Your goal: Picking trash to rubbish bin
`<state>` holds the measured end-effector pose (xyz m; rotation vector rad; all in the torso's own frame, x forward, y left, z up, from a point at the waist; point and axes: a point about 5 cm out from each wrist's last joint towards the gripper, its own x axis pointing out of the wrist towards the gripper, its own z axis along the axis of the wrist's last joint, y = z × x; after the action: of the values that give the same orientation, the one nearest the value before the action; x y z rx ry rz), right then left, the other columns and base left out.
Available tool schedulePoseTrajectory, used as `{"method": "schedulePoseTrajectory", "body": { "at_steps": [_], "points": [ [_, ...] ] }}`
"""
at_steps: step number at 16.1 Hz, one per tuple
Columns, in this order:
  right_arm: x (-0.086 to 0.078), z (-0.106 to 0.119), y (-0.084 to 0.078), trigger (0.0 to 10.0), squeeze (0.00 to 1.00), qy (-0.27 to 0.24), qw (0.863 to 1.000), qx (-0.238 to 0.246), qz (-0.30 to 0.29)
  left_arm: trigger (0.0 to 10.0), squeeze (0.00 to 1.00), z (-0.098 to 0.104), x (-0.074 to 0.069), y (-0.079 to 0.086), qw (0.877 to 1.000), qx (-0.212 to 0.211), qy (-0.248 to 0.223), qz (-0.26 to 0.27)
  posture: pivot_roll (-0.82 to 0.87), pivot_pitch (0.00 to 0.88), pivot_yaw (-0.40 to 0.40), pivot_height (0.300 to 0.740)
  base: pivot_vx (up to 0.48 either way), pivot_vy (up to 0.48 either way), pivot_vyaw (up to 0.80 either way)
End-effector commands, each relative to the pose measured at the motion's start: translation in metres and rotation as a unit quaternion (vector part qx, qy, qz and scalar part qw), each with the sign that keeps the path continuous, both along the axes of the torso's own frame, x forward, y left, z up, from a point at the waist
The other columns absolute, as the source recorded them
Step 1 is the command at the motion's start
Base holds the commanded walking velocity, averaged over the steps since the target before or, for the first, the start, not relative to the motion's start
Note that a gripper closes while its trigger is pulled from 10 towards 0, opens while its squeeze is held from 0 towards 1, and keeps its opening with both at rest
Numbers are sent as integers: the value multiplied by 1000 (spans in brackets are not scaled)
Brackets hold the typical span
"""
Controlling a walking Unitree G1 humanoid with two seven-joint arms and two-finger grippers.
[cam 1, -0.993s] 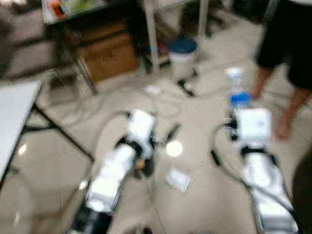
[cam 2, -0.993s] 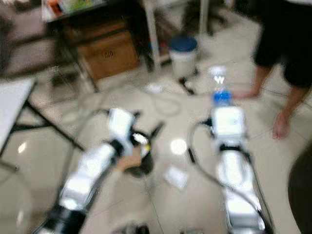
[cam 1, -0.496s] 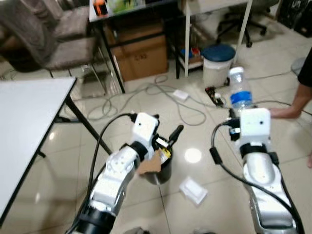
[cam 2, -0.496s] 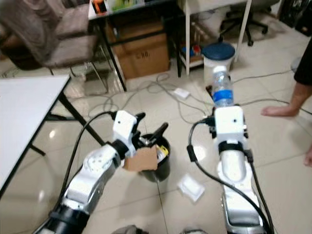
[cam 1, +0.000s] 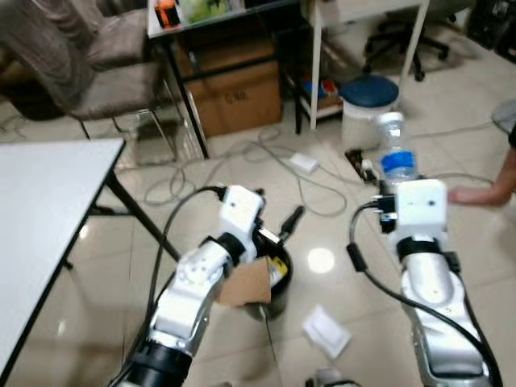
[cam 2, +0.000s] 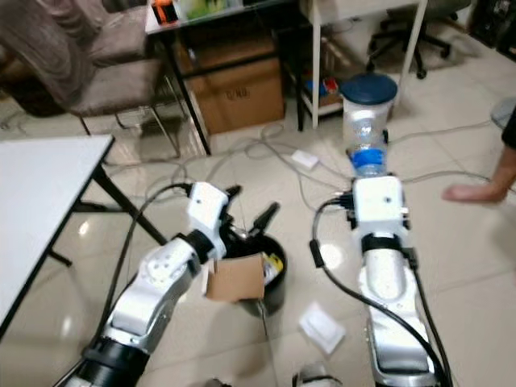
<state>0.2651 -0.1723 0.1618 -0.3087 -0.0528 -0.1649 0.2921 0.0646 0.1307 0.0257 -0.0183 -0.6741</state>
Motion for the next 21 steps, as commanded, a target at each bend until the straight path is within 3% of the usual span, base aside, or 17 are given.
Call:
{"method": "schedulePoseTrajectory", "body": {
  "at_steps": [1, 16, 21],
  "points": [
    [1, 2, 8, 10000, 0, -9, 1000, 4, 14, 10000, 0, -1, 2, 11, 1000, 9, -2, 15, -139, 132, 111, 740, 379, 0, 0],
    [1, 4, 11, 10000, 0, -13, 1000, 0, 17, 10000, 0, -3, 3, 13, 1000, 17, 1, 19, -136, 133, 112, 740, 364, 0, 0],
    [-1, 2, 12, 10000, 0, -9, 1000, 12, 18, 10000, 0, -4, 1, 12, 1000, 15, 3, 17, -137, 148, 110, 740, 55, 0, 0]
  ]
}}
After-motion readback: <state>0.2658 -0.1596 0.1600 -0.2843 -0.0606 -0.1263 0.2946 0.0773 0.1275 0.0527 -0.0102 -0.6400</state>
